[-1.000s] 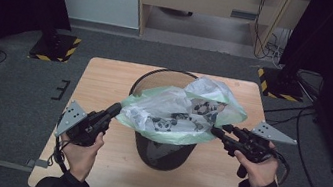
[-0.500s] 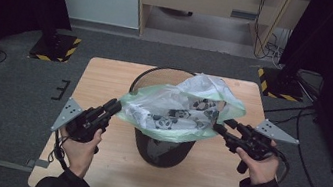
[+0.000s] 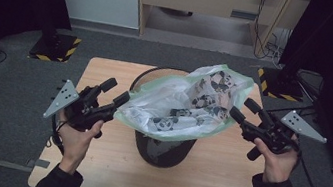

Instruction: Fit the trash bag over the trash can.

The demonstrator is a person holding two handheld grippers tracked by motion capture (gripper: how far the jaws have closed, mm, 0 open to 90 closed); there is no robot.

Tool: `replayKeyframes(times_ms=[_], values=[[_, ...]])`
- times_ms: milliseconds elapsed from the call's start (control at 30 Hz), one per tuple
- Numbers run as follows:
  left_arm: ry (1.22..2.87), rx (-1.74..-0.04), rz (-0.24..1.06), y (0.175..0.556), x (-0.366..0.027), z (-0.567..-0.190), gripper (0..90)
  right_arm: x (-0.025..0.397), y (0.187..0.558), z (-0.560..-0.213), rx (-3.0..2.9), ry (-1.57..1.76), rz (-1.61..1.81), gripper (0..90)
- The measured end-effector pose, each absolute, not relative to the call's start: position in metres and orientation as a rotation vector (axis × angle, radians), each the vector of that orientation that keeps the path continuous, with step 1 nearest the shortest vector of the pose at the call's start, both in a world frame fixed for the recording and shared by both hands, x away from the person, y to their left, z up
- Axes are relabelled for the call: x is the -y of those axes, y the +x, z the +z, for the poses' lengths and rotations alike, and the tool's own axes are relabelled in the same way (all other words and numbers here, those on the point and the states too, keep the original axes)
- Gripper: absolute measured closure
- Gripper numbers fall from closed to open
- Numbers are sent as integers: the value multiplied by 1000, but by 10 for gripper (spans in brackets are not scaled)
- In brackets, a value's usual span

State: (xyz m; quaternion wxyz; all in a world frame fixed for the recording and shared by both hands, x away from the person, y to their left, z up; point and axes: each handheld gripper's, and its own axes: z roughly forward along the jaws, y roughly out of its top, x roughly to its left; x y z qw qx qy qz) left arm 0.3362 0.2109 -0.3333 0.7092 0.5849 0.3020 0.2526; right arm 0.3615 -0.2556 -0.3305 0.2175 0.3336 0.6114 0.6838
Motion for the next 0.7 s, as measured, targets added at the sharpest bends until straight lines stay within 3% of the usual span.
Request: replayKeyframes(times_ms=[133, 233, 300, 367, 500, 700], values=[[1399, -628, 538, 344, -195, -329, 344, 253, 373, -327, -1680, 934, 1900, 336], [1459, -644, 520, 344, -188, -328, 567, 247, 380, -327, -1686, 932, 1876, 489], [1482, -669, 540, 343, -188, -328, 767, 244, 384, -330, -1709, 933, 1865, 595], [1461, -717, 564, 341, -192, -328, 878, 242, 385, -334, -1733, 931, 1854, 658], [1442, -802, 619, 335, -208, -336, 894, 246, 384, -342, -1774, 956, 1819, 730], [1467, -926, 591, 337, -217, -370, 892, 243, 387, -357, -1857, 1013, 1742, 742]])
